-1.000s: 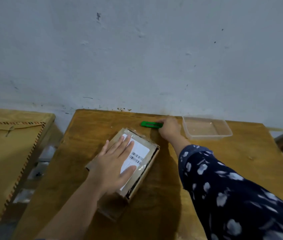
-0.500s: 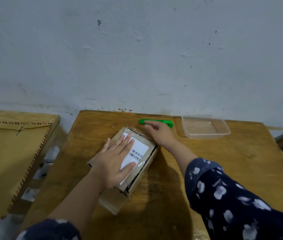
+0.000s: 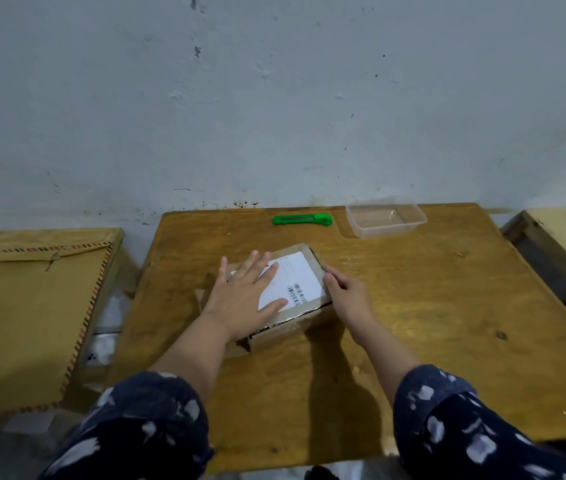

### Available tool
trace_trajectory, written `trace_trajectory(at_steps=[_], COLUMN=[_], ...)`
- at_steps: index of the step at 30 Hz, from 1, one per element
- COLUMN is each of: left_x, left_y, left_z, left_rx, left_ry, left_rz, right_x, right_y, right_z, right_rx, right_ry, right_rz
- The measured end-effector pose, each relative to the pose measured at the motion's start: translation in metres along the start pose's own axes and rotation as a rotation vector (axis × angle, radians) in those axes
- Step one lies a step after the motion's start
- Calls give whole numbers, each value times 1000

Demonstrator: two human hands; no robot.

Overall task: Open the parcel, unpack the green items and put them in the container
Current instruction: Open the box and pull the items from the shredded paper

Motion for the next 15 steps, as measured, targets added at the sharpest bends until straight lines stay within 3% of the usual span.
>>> trace_trajectory(at_steps=[6,11,15], left_x=[11,26,31], left_y=[-9,-22,-24], left_z=[-48,-81,-86], left_rx=[-55,-54,-87], left_ry=[229,223,247], left_rz=[-256,-436,-539], right_x=[-14,-22,-18], right_y=[-6,-8,-7], right_z=[-57,-80,-73], right_rx=[-6,126,138], right_ry=[-15,212,233], right_rz=[-30,-270,-437])
Point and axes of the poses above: each hand's wrist, its own z-axis towards the middle knuckle, its own y-axis out of the back of the hand, x = y × z, the point moved 4 cm from there along z, towards the middle knuckle, and after that the axes turned 4 degrees about y, right-handed, at the moved point
